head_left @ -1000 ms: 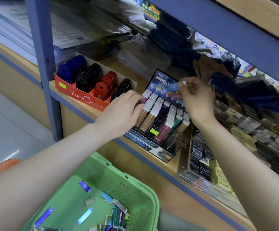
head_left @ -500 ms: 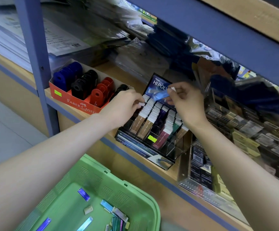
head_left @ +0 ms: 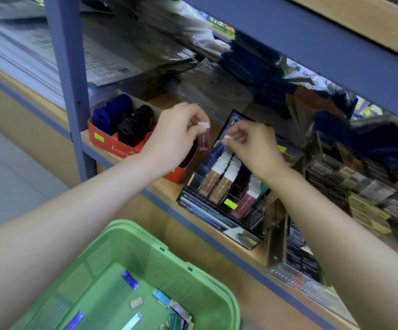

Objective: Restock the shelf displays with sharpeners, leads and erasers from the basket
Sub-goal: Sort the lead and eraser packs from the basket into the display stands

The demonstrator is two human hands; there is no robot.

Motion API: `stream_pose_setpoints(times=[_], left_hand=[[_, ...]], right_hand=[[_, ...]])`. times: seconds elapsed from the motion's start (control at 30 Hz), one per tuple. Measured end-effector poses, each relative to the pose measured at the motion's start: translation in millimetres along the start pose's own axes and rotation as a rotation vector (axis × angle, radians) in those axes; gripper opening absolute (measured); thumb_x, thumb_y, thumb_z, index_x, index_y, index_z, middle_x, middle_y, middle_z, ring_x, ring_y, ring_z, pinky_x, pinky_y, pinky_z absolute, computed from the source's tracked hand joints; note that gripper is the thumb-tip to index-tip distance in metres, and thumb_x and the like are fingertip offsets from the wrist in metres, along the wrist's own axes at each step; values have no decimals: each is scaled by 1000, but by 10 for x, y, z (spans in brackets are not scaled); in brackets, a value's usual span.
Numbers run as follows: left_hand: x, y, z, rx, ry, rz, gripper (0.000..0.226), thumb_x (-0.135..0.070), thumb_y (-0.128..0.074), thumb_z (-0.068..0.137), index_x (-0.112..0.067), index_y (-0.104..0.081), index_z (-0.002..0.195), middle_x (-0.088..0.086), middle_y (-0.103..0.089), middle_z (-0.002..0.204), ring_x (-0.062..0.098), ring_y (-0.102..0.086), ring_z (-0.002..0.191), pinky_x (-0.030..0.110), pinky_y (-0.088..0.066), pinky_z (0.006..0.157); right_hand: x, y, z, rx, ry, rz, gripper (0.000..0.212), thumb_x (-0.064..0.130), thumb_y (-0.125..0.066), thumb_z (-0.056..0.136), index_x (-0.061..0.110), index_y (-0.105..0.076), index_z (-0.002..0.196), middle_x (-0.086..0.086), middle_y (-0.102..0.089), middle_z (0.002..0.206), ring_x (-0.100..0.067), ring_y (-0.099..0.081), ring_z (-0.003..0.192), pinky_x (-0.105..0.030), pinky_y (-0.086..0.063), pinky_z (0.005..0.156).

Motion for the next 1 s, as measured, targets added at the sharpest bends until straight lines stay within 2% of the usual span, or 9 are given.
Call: stream_pose_setpoints(times=[0.13,0.3,0.4,0.5,0.7,0.8,0.83,0.93,1.0], left_hand=[[61,12,-70,25,9,-12,13,-9,-61,89,-23,-60,86,-15,-50,83,2,-52,75,6,-39,72],[124,-41,-162,64,26,-47,13,-9,-61,89,-23,-60,87,-13,-52,85,2,-52,76,4,-39,72],[113,-72,-164,70,20,-61,13,-10,-61,89,-23,-60,87,-13,-53,86,1,-53,77,3,-39,72],[89,-104,-136,86,14,-91,10,-10,-61,89,-19,-64,89,-10,-55,86,3,-54,77,8,-44,72],[53,-169,-129,165,-25,-62,8,-11,-61,89,-16,-66,93,-14,-54,84,2,-55,78,9,-45,72],[84,-152,-126,141,-39,-28,7,-12,-62,89,-16,-66,93,-16,-53,82,-1,-53,78,6,-43,70],[75,-154,-134,136,-57,-12,6,-11,-62,89,-16,-66,92,-16,-52,82,-3,-52,77,5,-42,71],[60,-265,-191,205,-116,42,7,-11,-61,90,-15,-65,92,-12,-54,86,0,-53,78,14,-45,76],[66,-381,-241,288,-141,115,9,-10,-58,92,-14,-66,91,-5,-58,90,10,-58,81,32,-52,77]], right_hand=[[106,-70,135,17,-17,-42,11,13,-73,82,19,-65,77,12,-59,70,5,-51,62,0,-37,58],[59,-68,240,90,-69,-132,5,15,-73,82,12,-69,81,11,-56,66,3,-51,60,-3,-37,54],[42,-63,230,71,-51,-149,5,15,-73,82,13,-69,81,12,-57,67,4,-51,60,0,-37,54],[81,-66,233,75,-41,-115,5,15,-75,80,16,-69,80,12,-59,68,4,-53,61,2,-38,55],[118,-61,220,89,-37,-84,6,15,-76,79,16,-70,79,8,-61,67,1,-55,60,-5,-43,60],[106,-115,192,156,-69,-16,6,14,-75,80,15,-69,79,-1,-65,72,-13,-64,67,-22,-53,72],[97,-127,189,166,-70,-12,5,14,-74,81,15,-69,80,-4,-67,74,-15,-65,69,-23,-53,73],[83,-100,192,113,-30,-92,4,16,-73,82,13,-71,83,2,-65,73,-1,-57,64,-6,-43,63],[69,-118,186,111,-27,-99,3,15,-73,82,13,-71,81,8,-61,69,2,-55,63,-4,-42,60]])
Point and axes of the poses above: each hand's wrist, its own z-axis towards the middle knuckle, its own y-axis out of the back of the hand, x = y × z, the point moved 9 cm from there along z, towards the middle knuckle
